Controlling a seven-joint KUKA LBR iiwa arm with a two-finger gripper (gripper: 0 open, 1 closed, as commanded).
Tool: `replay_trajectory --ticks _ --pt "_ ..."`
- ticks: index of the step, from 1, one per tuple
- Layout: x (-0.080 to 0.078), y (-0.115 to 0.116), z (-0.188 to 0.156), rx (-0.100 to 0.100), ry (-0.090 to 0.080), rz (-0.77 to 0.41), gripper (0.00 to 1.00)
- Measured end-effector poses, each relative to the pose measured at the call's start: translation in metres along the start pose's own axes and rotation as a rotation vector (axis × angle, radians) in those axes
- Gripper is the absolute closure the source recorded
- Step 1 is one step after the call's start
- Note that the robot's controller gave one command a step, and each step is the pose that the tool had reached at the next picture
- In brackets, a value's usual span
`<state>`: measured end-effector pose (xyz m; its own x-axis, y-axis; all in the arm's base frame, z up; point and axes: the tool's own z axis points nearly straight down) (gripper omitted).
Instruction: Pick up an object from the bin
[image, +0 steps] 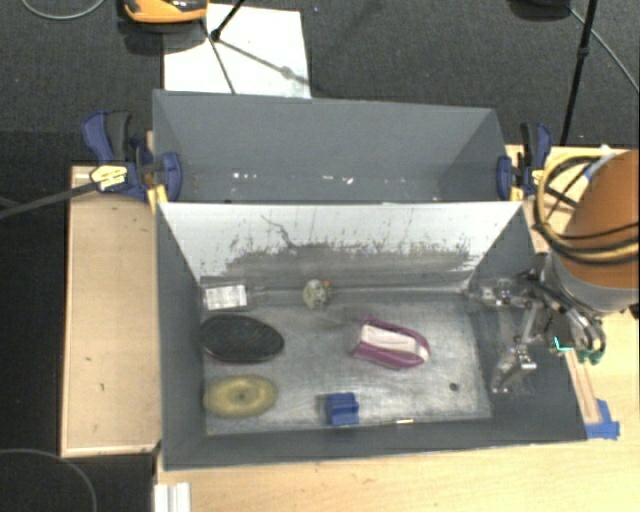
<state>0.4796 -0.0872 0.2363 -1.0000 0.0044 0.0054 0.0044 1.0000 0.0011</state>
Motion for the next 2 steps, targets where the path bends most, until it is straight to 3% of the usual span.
replay_trajectory --ticks 1,2 --pt "-0.040 0.106 0.164 0.001 -0.019 0.067 0.00" --pt "-0.041 0.103 0.135 0.000 -0.011 0.201 0.00"
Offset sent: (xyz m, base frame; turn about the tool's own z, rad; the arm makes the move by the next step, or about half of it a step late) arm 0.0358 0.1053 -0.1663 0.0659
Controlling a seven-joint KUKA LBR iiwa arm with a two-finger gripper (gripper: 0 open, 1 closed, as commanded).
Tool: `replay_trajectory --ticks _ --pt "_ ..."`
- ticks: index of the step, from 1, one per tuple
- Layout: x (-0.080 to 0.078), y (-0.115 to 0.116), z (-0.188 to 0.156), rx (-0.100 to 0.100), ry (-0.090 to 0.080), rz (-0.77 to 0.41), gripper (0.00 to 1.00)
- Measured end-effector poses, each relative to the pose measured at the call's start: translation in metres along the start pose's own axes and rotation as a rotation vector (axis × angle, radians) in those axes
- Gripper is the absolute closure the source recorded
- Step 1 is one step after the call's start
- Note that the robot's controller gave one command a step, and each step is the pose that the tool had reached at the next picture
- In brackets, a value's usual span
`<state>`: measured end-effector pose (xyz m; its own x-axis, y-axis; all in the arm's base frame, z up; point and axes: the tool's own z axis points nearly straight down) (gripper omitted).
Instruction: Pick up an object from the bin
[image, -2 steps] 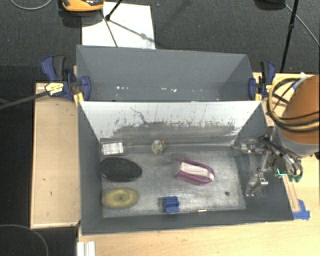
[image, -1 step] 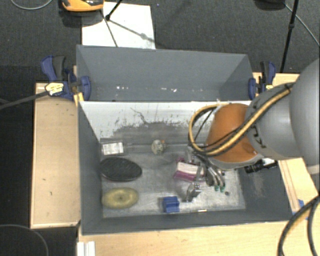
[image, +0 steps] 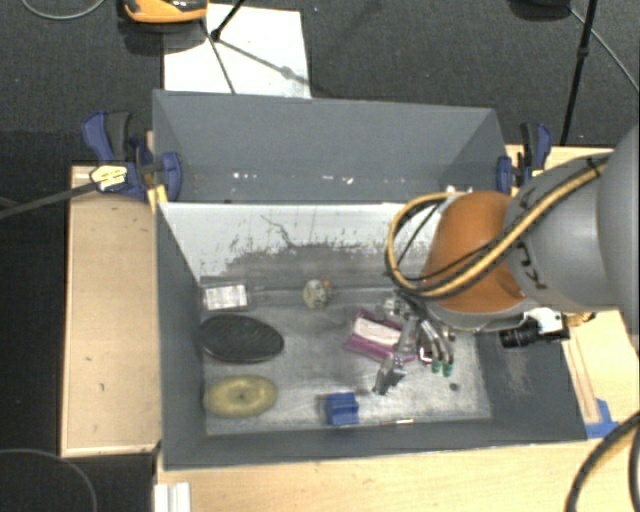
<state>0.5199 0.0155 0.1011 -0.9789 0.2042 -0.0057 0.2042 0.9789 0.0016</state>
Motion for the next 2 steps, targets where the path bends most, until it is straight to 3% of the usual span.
replay_trajectory --ticks 1,2 --pt "-0.012 -0.014 0.001 0.000 -0.001 0.105 0.00" --pt "-0.023 -0.013 0.029 0.000 -0.001 0.300 0.00"
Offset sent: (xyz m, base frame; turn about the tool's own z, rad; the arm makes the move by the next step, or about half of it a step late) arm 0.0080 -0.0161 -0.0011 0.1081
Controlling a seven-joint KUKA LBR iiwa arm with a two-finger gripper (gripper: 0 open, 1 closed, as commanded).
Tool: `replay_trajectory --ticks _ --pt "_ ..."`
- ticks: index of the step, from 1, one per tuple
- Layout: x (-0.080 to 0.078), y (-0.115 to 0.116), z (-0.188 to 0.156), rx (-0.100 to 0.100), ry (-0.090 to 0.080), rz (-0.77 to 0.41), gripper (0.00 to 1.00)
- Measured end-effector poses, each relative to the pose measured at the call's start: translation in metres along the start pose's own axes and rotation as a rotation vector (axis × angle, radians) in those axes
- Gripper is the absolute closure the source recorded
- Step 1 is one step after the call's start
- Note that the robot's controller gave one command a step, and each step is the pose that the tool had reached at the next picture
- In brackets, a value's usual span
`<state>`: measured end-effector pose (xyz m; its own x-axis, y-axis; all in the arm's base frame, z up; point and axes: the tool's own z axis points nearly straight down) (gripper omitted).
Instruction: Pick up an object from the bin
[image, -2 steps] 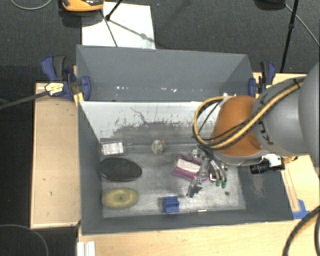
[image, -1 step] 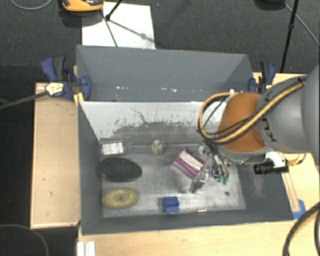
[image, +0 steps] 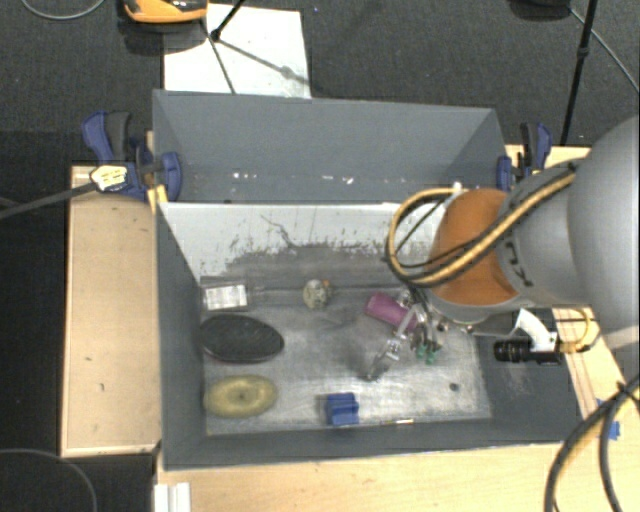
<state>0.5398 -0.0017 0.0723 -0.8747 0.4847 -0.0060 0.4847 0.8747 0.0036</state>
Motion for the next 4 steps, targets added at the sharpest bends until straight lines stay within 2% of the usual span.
replay_trajectory --ticks 1,2,4 --pt "-0.001 0.001 -0.001 0.001 -0.002 -0.005 0.00" --pt "-0.003 0.001 -0.004 -0.002 -0.005 -0.008 1.00" --pt "-0.007 0.003 -0.132 0.000 -0.001 -0.027 1.00"
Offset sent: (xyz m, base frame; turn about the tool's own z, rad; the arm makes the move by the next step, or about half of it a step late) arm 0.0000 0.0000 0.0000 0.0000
